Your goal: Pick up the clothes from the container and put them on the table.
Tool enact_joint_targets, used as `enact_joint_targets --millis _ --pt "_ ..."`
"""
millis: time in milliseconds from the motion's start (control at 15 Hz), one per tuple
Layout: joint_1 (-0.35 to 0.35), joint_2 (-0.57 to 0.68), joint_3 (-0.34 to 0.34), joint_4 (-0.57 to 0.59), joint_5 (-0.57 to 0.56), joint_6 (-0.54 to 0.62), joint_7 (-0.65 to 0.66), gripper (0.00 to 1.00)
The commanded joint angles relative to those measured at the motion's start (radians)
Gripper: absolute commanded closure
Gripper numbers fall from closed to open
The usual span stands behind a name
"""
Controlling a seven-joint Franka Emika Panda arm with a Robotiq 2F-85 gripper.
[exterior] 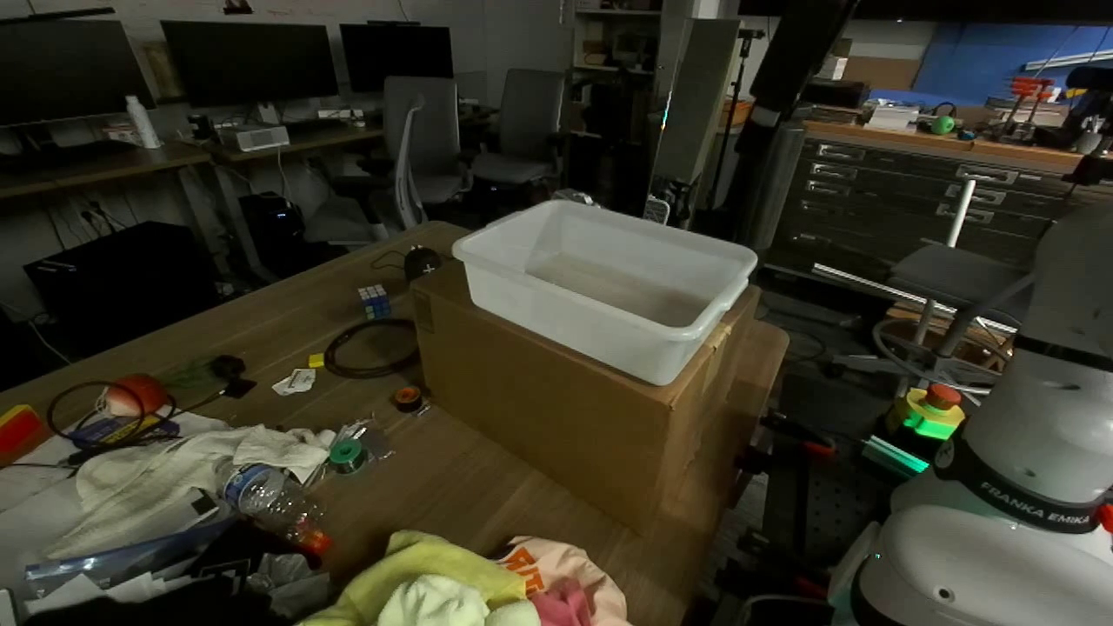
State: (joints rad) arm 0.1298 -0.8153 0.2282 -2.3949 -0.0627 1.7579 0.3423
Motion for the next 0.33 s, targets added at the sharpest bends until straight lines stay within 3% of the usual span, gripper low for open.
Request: enact_joint_targets --millis 0,267 --pt "-0.027 -0.08 -0.005 -0.071 0.024 0.116 0.027 0.0" --pt "-0.041 -0.065 0.012 -0.067 0.013 0.111 0.016 0.0"
